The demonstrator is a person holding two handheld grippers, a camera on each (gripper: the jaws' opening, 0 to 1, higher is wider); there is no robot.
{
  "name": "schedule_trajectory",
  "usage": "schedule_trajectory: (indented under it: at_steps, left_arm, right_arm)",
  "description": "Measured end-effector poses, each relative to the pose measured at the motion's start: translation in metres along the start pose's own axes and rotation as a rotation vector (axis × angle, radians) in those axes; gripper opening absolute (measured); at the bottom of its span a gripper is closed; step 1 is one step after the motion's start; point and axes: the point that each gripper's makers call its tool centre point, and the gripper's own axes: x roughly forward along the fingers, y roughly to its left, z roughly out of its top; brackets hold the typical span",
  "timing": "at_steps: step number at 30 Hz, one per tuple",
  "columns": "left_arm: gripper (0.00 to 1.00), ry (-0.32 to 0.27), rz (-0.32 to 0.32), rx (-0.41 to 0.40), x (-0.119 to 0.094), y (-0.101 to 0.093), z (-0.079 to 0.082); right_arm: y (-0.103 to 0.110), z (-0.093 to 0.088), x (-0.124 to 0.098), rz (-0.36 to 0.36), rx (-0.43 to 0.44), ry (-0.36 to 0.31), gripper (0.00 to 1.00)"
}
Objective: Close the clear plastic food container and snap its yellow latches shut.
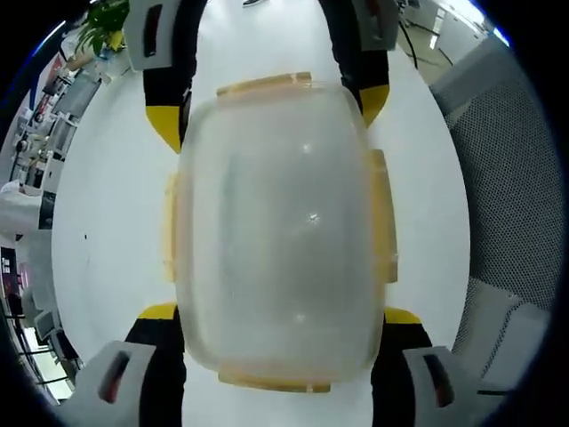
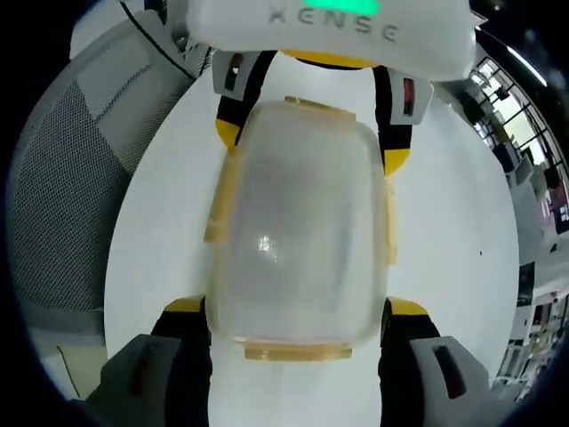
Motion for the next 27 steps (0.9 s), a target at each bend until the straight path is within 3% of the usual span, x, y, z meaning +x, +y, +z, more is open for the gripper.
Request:
schedule_trajectory:
  at_steps: [15, 27]
  left_arm:
    - [0.85, -0.013, -0.005, 0.02, 0.008, 0.049, -0.013]
    - [0.85, -0.017, -0.009, 0.053, 0.013, 0.078, -0.015]
  right_arm:
    - [-0.047, 0.001, 0.009, -0.01, 0.024, 0.008, 0.75]
    - [-0.072, -0.001, 0.013, -0.022, 0.054, 0.013, 0.75]
